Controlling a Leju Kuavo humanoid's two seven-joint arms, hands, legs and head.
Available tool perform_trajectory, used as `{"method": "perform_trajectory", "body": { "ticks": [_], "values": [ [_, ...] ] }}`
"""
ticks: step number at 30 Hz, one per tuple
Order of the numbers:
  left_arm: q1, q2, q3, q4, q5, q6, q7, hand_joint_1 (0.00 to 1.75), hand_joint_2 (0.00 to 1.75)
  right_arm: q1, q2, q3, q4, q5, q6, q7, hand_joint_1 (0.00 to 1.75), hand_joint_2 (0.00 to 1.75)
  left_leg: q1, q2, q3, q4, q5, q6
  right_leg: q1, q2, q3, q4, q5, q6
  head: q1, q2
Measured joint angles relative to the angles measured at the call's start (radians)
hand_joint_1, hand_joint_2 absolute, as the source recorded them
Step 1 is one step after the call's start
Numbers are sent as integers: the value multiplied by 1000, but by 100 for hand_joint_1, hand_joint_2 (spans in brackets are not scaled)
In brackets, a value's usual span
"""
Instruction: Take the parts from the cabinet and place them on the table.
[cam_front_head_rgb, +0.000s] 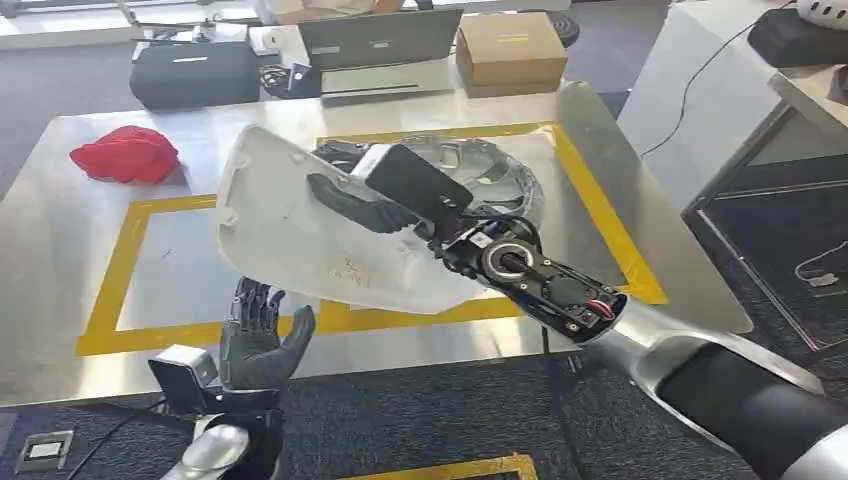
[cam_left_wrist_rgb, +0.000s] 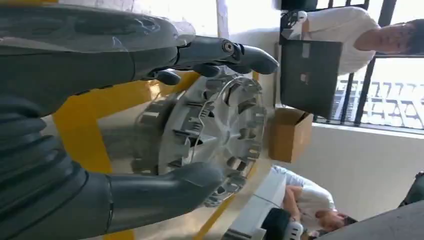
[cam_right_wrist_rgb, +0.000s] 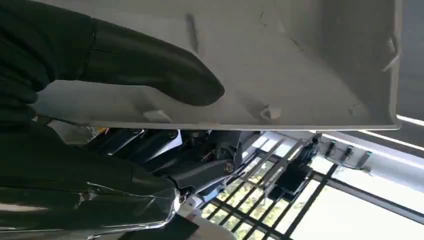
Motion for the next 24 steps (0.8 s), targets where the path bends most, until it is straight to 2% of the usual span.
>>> {"method": "perform_trajectory", "body": {
  "ticks": [10,24],
  "values": [
    [-19,-20,-21,59,10,-31,-18,0,175,-80,84,50,164,-9,19,-64,175,175,0,0,0,0,0,0,0,0,0,-1,0,0,0,0],
    [-59,-89,-61,201,27,-118,-74,0,175,-195,266,119,509,29,58,-155,175,175,1,0,0,0,0,0,0,0,0,-1,0,0,-1,0]
  ]
}}
